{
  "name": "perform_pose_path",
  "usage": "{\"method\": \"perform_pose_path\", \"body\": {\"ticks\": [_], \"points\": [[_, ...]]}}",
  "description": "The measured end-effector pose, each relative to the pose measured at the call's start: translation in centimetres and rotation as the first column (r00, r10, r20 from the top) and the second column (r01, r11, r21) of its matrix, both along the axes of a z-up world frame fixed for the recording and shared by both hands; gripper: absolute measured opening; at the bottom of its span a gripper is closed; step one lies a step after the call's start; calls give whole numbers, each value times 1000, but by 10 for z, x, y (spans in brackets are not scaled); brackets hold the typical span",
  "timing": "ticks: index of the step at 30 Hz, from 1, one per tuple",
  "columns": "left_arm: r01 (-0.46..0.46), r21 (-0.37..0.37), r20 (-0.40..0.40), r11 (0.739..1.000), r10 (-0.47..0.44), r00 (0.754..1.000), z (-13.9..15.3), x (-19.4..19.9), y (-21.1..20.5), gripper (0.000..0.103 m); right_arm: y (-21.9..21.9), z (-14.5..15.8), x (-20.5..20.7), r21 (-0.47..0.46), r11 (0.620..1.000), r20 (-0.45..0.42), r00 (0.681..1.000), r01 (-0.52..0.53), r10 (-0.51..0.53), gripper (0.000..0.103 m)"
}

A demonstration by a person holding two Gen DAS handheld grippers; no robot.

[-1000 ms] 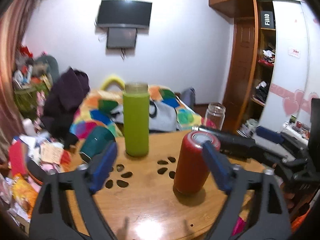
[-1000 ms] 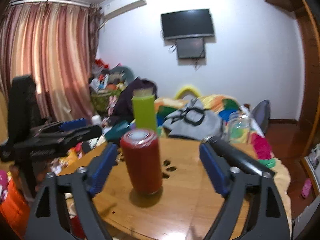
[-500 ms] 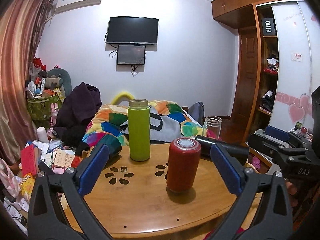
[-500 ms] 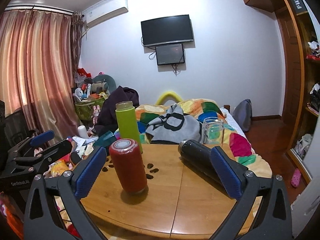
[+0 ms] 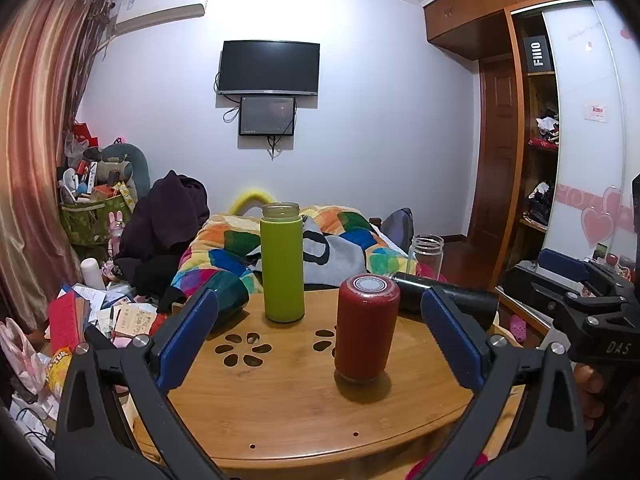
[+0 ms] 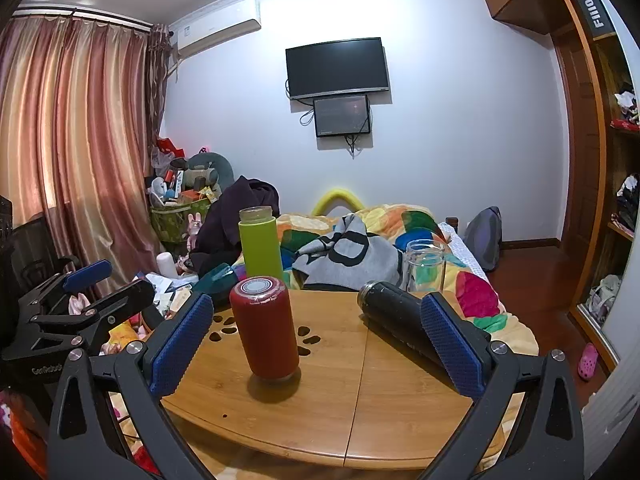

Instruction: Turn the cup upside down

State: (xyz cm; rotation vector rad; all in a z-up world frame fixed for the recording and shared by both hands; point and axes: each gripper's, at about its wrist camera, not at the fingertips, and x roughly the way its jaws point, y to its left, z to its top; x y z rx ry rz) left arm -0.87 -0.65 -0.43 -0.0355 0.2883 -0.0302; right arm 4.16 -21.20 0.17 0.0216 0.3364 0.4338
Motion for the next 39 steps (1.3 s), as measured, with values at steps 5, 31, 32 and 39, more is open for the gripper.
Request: {"method": "perform_pose_path", "body": {"ticks": [5,31,32,39], "points": [[14,9,6,1000,-14,1000,0,-3,-3,103,-1,0,-1,2,1000,1,1000,1,-1,103],[10,21,18,1000,-10,1000,2,-6,-6,103,-3,2,-3,13,1000,1,1000,-3,3,103],[10,21,19,1000,-10,1000,2,-6,-6,103,-3,2,-4,13,1000,1,1000,-4,4,103],[5,13,19,1000,-6,1000,4,-6,-6,103,-1,3,-7,10,1000,11,1000,-9,9,103]]}}
